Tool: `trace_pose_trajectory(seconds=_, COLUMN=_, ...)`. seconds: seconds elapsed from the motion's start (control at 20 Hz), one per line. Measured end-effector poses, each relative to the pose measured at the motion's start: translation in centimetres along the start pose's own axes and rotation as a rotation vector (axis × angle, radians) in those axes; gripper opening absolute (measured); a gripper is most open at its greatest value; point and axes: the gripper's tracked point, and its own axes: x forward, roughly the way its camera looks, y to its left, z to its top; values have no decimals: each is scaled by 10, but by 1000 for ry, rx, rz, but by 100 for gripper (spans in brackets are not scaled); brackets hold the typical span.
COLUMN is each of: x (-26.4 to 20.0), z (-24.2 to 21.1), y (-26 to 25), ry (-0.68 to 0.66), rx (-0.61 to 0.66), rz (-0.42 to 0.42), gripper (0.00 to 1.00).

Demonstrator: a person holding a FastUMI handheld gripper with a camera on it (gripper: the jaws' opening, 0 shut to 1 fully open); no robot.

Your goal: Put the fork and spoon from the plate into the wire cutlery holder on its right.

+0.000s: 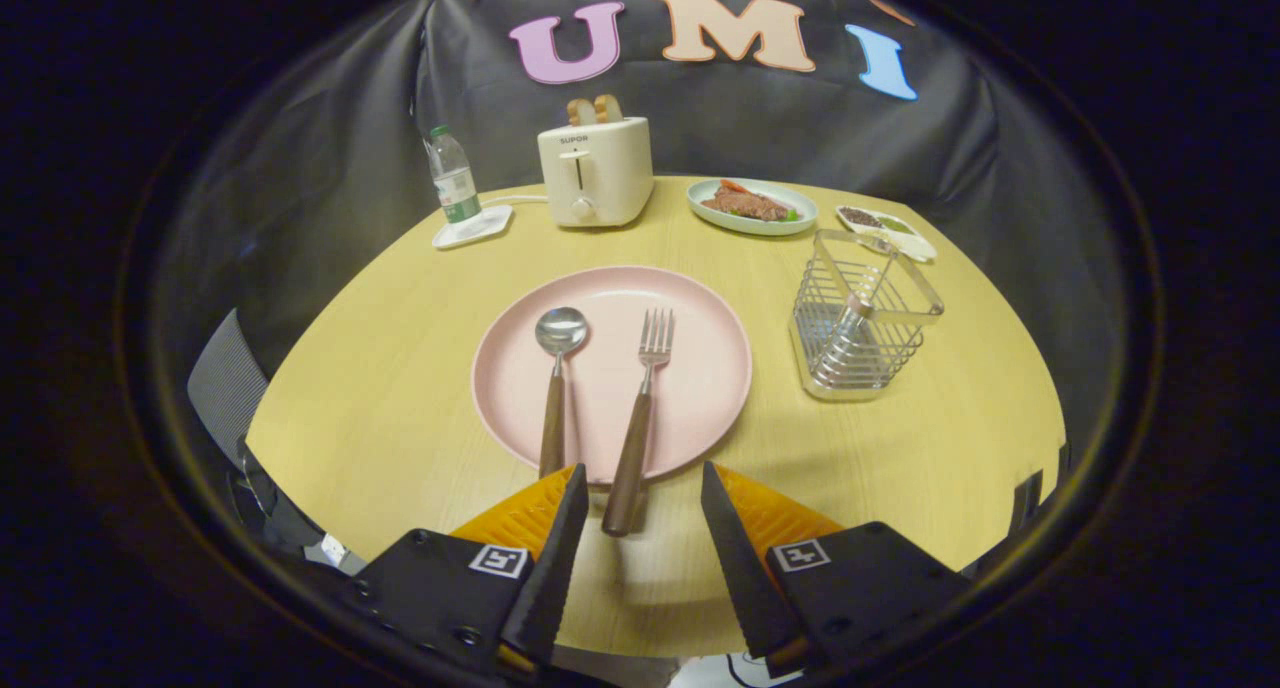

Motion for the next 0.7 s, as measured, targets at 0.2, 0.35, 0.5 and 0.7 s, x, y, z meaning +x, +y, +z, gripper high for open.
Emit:
trace_pose_trajectory(seconds=0.2, x=-1, z=0, y=3, ry=-1, rx=-16, rz=-7, gripper=38)
trace_pose_trajectory(seconds=0.35, x=2, z=-4, y=0, ry=6, rx=10, rz=-19, gripper=21)
trace_pose_trajectory(seconds=0.5, x=1, z=-1, y=-1, ry=5, rx=24, rz=-37, gripper=17)
trace_pose_trajectory(seconds=0.7, x=3, z=-1, y=0, ry=19, rx=34, rz=-24, gripper=9)
